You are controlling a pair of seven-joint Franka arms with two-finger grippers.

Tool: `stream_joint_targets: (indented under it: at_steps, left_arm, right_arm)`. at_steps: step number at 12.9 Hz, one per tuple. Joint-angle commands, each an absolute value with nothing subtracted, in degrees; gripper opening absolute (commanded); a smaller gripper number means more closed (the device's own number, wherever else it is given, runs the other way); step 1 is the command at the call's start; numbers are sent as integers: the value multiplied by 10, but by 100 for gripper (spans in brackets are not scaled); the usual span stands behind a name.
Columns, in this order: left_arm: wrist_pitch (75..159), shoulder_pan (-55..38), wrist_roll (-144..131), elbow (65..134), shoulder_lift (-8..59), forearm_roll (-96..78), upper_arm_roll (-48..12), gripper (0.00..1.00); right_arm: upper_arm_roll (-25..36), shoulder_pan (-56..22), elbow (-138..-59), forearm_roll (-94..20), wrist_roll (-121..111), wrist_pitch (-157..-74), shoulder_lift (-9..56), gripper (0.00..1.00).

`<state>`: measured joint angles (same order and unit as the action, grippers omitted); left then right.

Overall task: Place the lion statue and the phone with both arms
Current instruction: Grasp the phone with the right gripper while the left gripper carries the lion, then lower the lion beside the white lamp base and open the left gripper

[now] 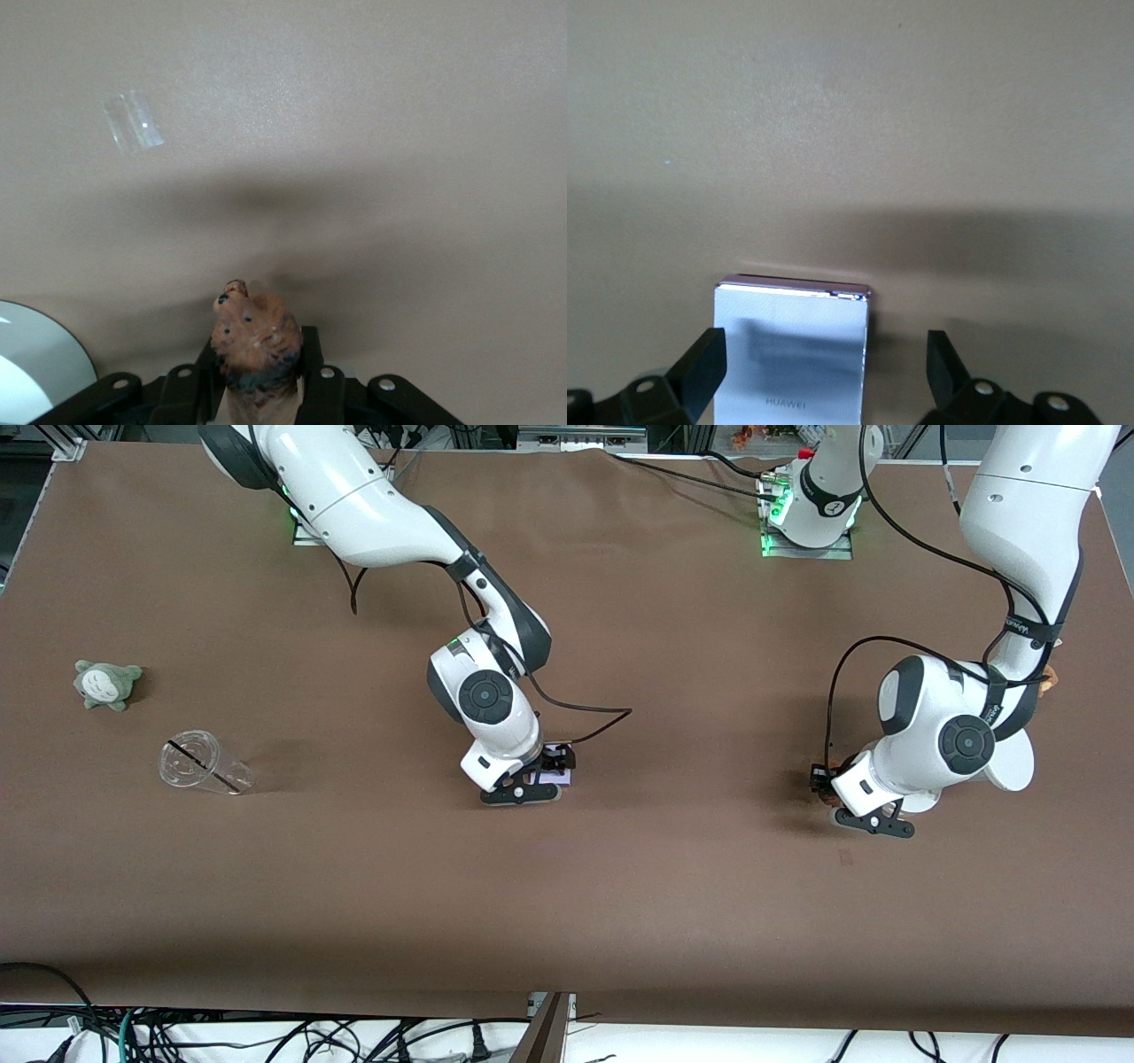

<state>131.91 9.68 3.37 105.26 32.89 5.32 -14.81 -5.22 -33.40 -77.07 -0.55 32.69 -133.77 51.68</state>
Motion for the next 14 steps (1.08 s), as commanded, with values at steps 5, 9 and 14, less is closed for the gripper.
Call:
stream_joint_targets:
  at_steps: [5, 9, 14]
  left_arm:
    - [1328, 97, 29, 1063, 325, 40, -148, 96]
    - [1318, 88, 29, 1061, 313, 47, -149, 100]
    - [1176, 61, -6, 989, 254, 47, -149, 100]
  right_arm:
    - [-51, -347, -751, 0, 323, -1357, 541, 100]
    - [-51, -350, -748, 0, 324, -1358, 542, 100]
    - [-50, -357, -748, 0, 328, -1375, 553, 100]
